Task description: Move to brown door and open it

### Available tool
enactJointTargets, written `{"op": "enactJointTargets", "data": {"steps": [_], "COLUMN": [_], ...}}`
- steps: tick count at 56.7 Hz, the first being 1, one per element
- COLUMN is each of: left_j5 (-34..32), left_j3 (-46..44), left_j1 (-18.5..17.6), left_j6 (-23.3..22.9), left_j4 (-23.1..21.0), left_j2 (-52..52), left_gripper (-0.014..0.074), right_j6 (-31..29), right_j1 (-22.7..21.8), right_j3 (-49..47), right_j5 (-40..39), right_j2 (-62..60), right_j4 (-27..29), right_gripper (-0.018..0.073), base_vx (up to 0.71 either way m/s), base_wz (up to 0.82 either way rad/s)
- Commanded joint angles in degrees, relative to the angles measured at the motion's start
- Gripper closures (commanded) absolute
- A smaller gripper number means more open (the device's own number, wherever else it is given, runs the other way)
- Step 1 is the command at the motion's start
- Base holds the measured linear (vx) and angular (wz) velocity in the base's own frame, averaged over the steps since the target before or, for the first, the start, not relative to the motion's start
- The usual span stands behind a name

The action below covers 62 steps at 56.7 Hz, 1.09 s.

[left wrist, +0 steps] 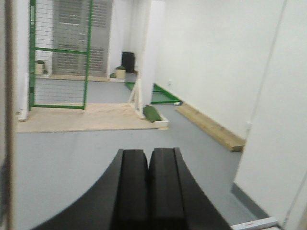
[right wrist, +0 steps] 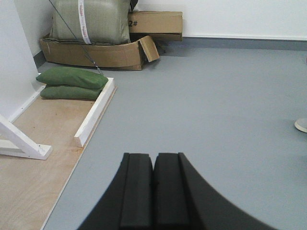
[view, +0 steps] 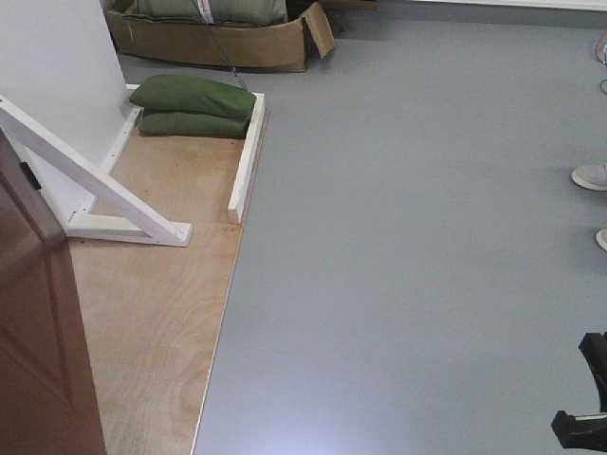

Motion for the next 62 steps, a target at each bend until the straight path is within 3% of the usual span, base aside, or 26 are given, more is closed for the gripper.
{"op": "enactJointTargets", "data": {"steps": [1,7,14,36,47,62], "left_j5": [-10.71,-14.15,-15.39,-15.86,-15.81,-15.81], "left_j3": [-1.41,-1.41,-1.41,-1.41,-1.41,-1.41], "left_j1": [-0.74,-0.79,-1.54,-15.25,-20.48,-27.36], "left_j6": [-0.25,-0.25,-0.25,0.49,1.22,1.23], "left_j4": [-4.46,-9.43,-12.09,-11.63,-11.32,-6.32], "left_j2": [0.42,0.42,0.56,3.96,4.43,4.92], "left_gripper": [0.0562,0.0562,0.0561,0.0561,0.0561,0.0561], "right_j6": [-0.37,-0.37,-0.37,-0.37,-0.37,-0.37], "right_j1": [0.01,0.01,0.01,0.01,0.01,0.01], "right_j3": [0.25,0.25,0.25,0.25,0.25,0.25], "right_j5": [-4.41,-4.41,-4.41,-4.41,-4.41,-4.41], "right_j2": [-0.32,-0.32,-0.32,-0.32,-0.32,-0.32], "right_j4": [-0.2,-0.2,-0.2,-0.2,-0.2,-0.2], "right_gripper": [0.0559,0.0559,0.0559,0.0559,0.0559,0.0559], "base_vx": [0.0,0.0,0.0,0.0,0.0,0.0], "base_wz": [0.0,0.0,0.0,0.0,0.0,0.0]}}
